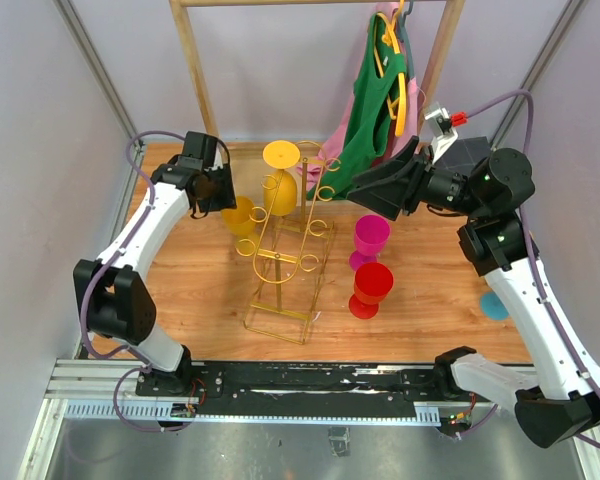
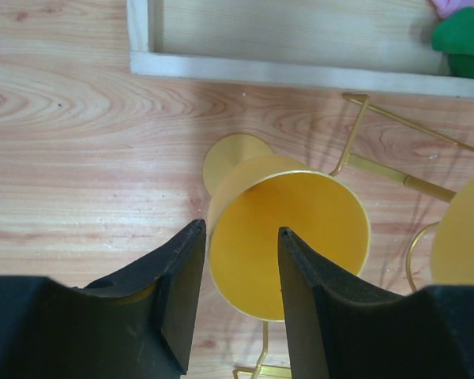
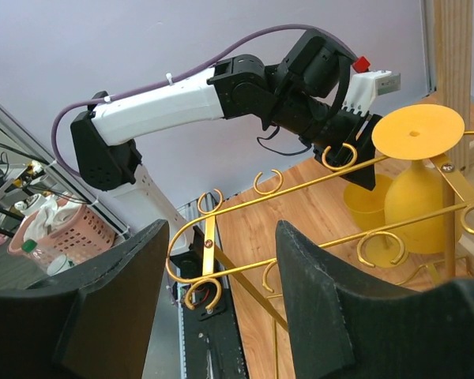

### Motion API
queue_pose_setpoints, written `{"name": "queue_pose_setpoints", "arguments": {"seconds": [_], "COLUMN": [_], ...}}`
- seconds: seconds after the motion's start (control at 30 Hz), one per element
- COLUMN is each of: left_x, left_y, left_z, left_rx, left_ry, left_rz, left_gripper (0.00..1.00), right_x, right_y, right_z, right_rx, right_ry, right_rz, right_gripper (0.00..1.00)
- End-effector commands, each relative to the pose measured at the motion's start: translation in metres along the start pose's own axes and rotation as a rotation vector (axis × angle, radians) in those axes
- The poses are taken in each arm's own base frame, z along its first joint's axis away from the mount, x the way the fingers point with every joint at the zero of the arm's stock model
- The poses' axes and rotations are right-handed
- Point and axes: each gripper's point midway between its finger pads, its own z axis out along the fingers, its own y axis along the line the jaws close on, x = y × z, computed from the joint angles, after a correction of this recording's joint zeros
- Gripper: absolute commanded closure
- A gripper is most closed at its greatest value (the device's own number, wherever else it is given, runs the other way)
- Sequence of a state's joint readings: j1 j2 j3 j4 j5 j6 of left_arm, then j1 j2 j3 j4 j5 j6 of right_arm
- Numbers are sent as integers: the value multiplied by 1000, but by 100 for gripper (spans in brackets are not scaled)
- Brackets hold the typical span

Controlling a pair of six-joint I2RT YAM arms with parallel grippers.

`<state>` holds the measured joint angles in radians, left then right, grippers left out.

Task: Place the wine glass upside down on the wine glass rack

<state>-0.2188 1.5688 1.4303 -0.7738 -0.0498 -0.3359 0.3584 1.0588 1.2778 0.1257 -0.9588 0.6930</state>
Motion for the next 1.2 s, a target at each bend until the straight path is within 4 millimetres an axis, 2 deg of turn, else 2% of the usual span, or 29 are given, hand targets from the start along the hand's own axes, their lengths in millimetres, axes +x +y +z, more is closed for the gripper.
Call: {"name": "queue_pose_setpoints", "arguments": {"seconds": [0.0,0.1,0.17,0.2,0.57,0.83,0.97,1.17], "left_x": [-3,-1,1,2,9,12,10,3], "left_y": [6,10,11,11,13,12,10,17], "left_z": [-2,0,3,4,12,19,16,-3], "left_rx": [-42,-63,-69,-70,-80,-79,-74,-106], "left_ry": [-7,1,13,17,46,65,57,20], "left_rz": [22,26,31,31,40,37,36,28], "left_gripper": [54,60,76,78,77,86,99,100], "right_x": [-1,1,1,0,1,2,2,1], "right_y": [-5,-7,-10,-10,-14,-15,-14,-12], "right_z": [-5,-5,-5,-5,-4,-6,-7,-8], "right_rx": [11,16,20,21,23,28,32,29], "right_ry": [-5,-3,-2,-3,-2,-5,-8,-14], "right_rz": [-30,-26,-24,-26,-27,-27,-29,-23], "right_gripper": [42,42,43,43,43,42,42,42]}}
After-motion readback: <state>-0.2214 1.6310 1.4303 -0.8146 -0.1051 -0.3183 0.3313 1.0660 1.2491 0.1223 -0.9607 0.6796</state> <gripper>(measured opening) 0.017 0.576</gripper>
